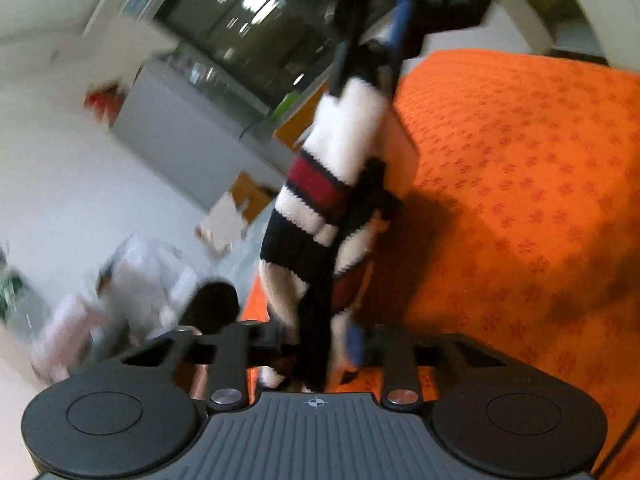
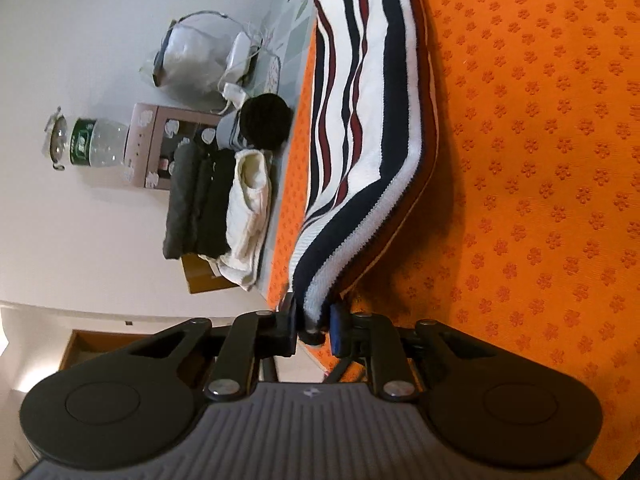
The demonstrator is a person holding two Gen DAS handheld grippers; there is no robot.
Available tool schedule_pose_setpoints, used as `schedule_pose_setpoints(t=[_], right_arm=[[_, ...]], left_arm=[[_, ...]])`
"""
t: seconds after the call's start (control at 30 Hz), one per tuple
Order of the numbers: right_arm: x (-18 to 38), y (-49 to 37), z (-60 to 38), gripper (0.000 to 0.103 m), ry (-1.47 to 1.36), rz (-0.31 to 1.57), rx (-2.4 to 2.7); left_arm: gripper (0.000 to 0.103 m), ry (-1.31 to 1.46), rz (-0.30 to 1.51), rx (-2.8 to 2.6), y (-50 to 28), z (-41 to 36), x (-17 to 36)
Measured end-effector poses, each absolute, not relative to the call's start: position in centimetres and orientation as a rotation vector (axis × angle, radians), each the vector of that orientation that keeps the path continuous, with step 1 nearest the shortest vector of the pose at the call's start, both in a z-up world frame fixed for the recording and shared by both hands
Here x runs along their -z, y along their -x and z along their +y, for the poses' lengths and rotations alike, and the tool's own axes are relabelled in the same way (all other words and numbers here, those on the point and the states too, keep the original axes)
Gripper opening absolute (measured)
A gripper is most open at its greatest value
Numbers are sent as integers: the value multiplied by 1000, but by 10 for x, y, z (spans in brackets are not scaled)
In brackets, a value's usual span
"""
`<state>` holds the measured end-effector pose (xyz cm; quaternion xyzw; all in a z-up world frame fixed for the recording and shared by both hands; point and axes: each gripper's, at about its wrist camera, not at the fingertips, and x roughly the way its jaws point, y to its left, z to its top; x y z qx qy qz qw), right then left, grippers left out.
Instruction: Fold clothes
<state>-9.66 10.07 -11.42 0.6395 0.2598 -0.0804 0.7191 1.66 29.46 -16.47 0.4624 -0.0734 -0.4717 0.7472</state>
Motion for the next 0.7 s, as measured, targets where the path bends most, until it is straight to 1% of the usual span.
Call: schedule_pose_setpoints(t=[0.23,0.4,0.57,0.7], right_arm=[[101,136,85,15,-1429,563,196],[92,183,78,15,-1433,587,212],[94,224,85,15,-1431,643,217],[108,233,98,15,-1344,729,207]], left_arm=[[26,-1083,-352,1106,19,310,138],[26,-1114,-384,1233,54,325,115],[26,-1094,-300,1330,76,338,108],[25,-1061,-173,1352,73,337,115]])
